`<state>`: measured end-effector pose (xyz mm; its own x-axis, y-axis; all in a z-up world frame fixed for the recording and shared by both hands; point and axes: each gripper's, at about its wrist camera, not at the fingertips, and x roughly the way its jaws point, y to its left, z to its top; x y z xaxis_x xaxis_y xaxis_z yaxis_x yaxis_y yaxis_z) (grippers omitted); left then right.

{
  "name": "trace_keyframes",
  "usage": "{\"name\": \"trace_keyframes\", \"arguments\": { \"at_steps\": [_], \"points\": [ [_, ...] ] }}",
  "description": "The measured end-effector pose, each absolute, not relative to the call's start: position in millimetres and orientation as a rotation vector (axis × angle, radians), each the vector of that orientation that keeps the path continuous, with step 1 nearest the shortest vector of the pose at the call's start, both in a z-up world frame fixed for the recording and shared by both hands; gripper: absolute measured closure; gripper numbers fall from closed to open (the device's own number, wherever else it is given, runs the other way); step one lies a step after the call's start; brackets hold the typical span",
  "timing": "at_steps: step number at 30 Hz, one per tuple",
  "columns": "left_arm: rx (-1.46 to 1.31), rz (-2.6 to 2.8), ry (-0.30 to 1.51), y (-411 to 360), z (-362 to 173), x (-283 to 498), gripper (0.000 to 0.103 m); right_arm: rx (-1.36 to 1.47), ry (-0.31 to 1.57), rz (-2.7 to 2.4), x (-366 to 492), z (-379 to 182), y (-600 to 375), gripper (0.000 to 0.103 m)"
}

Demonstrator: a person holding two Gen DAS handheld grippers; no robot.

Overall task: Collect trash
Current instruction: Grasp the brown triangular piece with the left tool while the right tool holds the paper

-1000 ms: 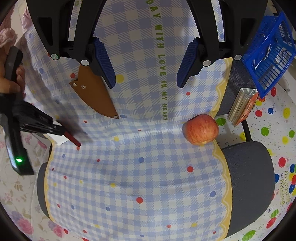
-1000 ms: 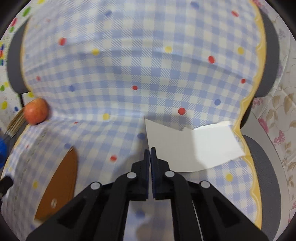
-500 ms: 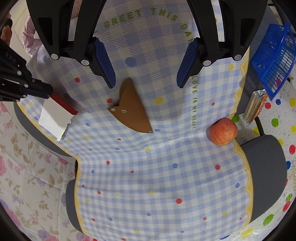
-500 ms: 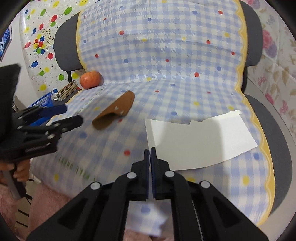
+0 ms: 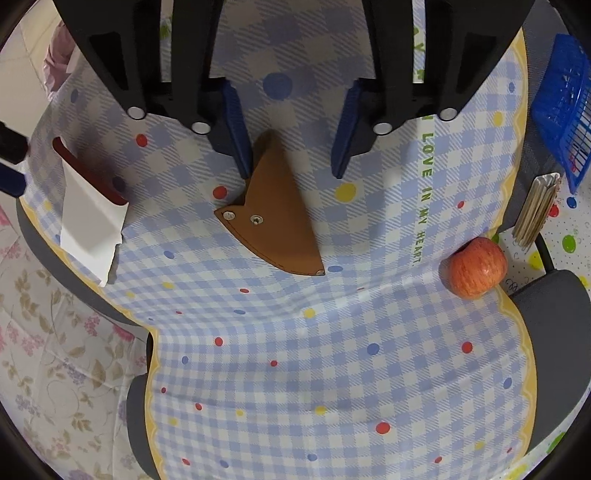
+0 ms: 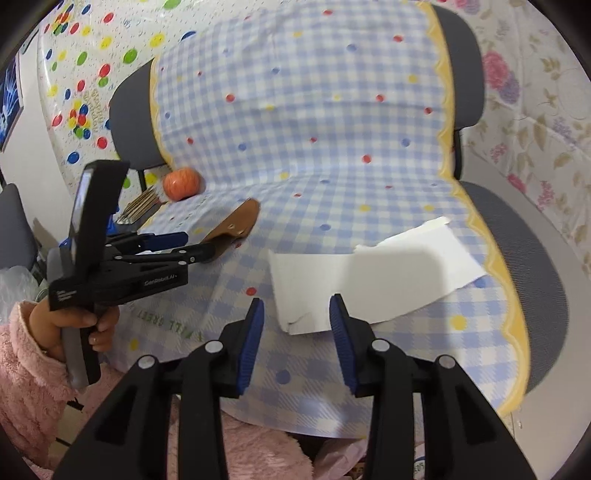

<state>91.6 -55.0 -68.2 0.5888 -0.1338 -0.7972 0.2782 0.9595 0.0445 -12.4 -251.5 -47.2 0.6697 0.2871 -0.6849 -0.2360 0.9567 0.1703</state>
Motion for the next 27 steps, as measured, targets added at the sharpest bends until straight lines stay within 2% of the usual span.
{"name": "trace_keyframes", "arguments": {
  "at_steps": [3, 4, 7, 8, 9, 14, 17, 27],
  "points": [
    [0.199, -0.233, 0.902, -60, -69, 95, 0.076, 0.081, 0.778, 0.246, -18, -46, -263, 0.066],
    [0.204, -0.232, 0.899, -60, -69, 96, 0.091, 0.088, 0.780, 0.220, -20, -47, -269, 0.066],
    [0.181, -0.224, 0.875, -58, -61, 88, 0.097, 0.118, 0.800, 0.166, -23, -54, -284, 0.060],
    [0.175, -0.224, 0.854, -58, -56, 82, 0.097, 0.122, 0.804, 0.145, -23, -56, -287, 0.054],
    [0.160, -0.231, 0.839, -57, -50, 75, 0.098, 0.127, 0.807, 0.127, -24, -60, -291, 0.053],
    [0.109, -0.250, 0.785, -55, -28, 49, 0.098, 0.209, 0.836, 0.087, -14, -73, -307, 0.052],
    [0.097, -0.258, 0.774, -54, -19, 42, 0.098, 0.230, 0.846, 0.108, -10, -77, -301, 0.049],
    [0.071, -0.259, 0.785, -48, -16, 35, 0.097, 0.013, 0.829, 0.263, -4, -79, -229, 0.045]
  ]
}}
